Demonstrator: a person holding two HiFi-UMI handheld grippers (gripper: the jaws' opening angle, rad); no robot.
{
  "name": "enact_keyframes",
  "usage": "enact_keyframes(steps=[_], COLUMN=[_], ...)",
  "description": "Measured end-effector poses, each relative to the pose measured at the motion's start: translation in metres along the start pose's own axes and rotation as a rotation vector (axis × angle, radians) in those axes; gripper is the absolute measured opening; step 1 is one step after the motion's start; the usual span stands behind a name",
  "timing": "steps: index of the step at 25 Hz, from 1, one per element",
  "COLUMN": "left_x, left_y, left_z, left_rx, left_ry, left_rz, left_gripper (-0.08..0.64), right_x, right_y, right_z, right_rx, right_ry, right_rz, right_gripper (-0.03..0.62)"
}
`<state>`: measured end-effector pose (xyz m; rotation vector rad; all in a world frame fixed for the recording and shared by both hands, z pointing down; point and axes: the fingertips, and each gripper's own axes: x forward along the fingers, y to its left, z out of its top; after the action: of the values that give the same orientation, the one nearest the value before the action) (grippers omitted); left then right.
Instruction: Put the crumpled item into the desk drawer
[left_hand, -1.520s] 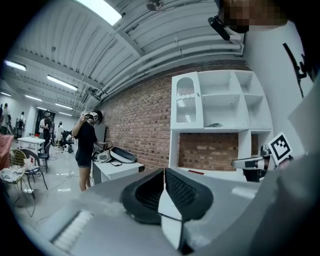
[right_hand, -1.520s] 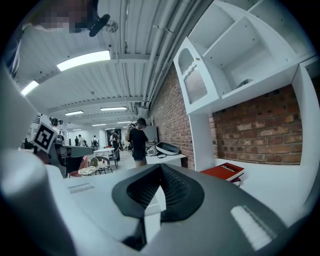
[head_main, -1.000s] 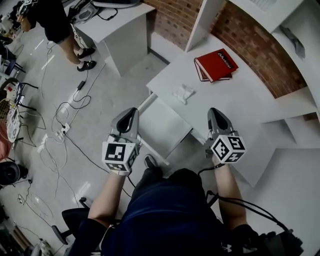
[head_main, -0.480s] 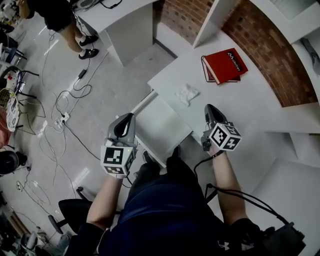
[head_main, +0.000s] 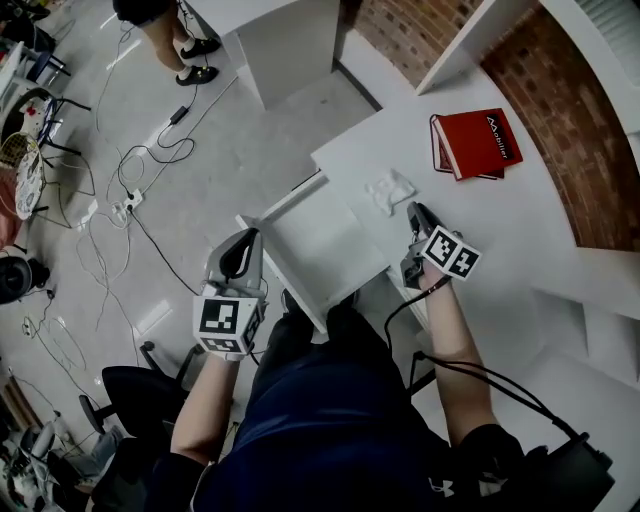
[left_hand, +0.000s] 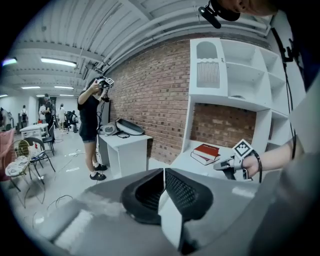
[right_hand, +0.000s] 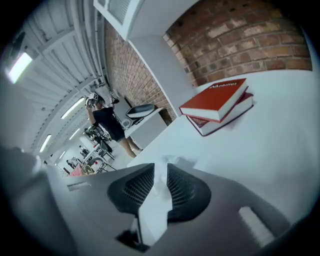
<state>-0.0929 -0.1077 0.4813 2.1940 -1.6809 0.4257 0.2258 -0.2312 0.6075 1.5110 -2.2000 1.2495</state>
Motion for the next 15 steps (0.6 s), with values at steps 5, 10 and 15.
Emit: enact_keyframes(steps=[5,10,15], left_x=[-0.013,-0.028,-0.038], left_y=[0.020,0.037,0.048], left_z=[-0.010,-0.019,-0.028], left_rx=[-0.037,-0.065,-0.094], left_ry=[0.011,0.014,0.023], left_rz=[0.069,0.125,0.161], left_gripper=[0.012,0.012,0.012], right_x=[0.031,0.050,0.057], right_y=[-0.022,-0.041,-0.038], right_z=[-0.012,-0.017,-0.018], right_rx=[0.136,0.281,0.281], right_ry=[0.045,0.051,0.066], right_rz=[-0.024,-0.043,-0.039], right_gripper=[0.124,0.150,0.069])
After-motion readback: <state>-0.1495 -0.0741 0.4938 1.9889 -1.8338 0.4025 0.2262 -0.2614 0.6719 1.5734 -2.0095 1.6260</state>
